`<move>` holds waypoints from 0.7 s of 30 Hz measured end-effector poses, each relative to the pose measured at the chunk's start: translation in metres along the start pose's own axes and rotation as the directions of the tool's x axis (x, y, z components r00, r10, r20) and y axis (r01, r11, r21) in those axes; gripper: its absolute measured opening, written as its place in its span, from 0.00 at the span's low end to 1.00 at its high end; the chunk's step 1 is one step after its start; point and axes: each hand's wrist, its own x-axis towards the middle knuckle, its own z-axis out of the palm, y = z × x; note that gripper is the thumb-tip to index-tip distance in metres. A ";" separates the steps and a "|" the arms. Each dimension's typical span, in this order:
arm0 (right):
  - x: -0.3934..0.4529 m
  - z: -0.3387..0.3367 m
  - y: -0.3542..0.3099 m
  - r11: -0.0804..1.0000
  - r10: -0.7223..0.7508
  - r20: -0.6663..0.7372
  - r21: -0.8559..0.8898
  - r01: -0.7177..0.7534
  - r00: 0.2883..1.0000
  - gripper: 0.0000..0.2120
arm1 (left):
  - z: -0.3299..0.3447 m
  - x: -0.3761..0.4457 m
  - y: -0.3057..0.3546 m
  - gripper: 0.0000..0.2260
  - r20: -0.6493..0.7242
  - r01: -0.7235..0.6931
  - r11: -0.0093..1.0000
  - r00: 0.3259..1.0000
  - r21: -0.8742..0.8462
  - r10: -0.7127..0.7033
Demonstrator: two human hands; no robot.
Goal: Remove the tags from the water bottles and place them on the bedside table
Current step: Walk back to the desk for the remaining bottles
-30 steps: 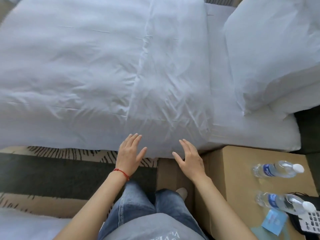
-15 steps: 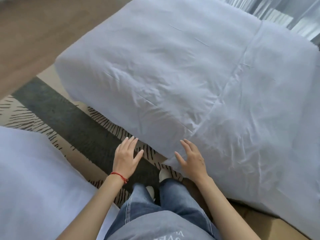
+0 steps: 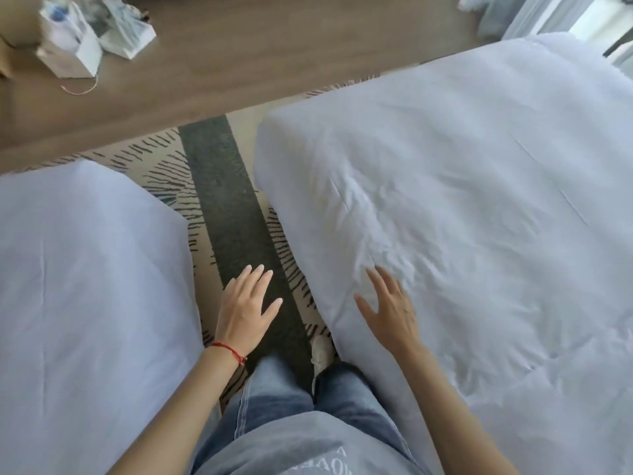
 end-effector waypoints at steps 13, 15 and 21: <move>0.166 0.004 -0.082 0.967 -0.252 0.059 -0.020 0.254 0.966 0.26 | -0.059 0.113 -0.055 0.27 -0.080 0.132 0.991 0.988 -0.003 -0.132; 0.198 0.016 -0.100 0.965 -0.258 0.074 -0.026 0.261 0.963 0.26 | -0.072 0.136 -0.080 0.27 -0.087 0.143 0.990 0.986 -0.004 -0.143; 0.301 0.037 -0.179 0.952 -0.304 0.122 -0.008 0.307 0.945 0.27 | -0.127 0.208 -0.162 0.27 -0.119 0.206 0.979 0.972 0.011 -0.203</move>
